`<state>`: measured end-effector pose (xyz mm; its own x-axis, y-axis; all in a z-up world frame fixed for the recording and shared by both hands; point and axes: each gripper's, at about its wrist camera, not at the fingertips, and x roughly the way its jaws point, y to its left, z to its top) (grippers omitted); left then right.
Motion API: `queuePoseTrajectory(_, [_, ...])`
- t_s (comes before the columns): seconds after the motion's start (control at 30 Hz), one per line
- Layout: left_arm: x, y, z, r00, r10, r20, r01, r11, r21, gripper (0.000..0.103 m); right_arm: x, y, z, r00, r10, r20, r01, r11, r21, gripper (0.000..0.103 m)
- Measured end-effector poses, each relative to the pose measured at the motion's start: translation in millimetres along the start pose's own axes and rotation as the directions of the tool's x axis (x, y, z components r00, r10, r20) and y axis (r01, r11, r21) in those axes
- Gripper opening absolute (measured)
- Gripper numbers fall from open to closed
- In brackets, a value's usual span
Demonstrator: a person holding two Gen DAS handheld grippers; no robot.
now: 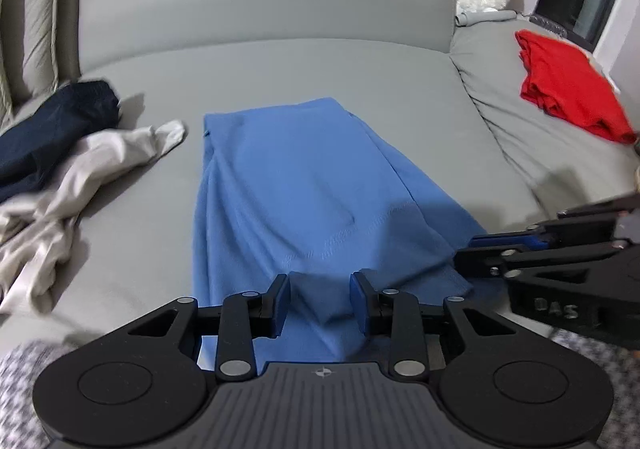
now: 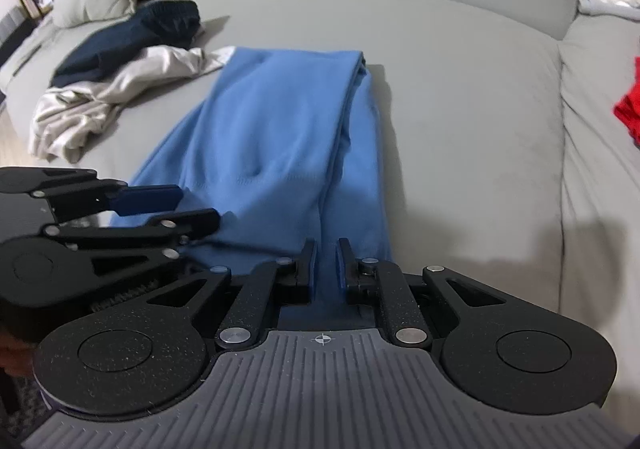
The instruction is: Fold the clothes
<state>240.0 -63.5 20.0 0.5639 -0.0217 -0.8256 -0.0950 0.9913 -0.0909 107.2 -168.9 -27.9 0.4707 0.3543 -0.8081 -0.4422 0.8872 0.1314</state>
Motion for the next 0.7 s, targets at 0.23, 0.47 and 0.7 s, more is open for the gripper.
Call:
queuePoseTrajectory(0.23, [-2.3, 56.1, -9.0, 0.993, 0.105, -0.052, -0.114, 0.965, -0.238, 0.060, -13.5, -35.0, -11.3, 0.997, 0.002, 0.074, -0.017, 0.980, 0.199, 0.063])
queuePoseTrajectory(0.47, [17.5, 52.9, -19.6, 0.997, 0.042, -0.068, -0.056, 0.973, -0.225, 0.045, 16.0, -52.5, -16.1, 0.997, 0.080, -0.003, -0.075, 0.939, 0.335, 0.059])
queuePoseTrajectory(0.7, [9.4, 41.8, -10.1, 0.997, 0.010, -0.071, -0.021, 0.989, -0.149, 0.009, 15.1, -40.6, -17.3, 0.998, 0.062, -0.025, -0.050, 0.938, 0.344, 0.026])
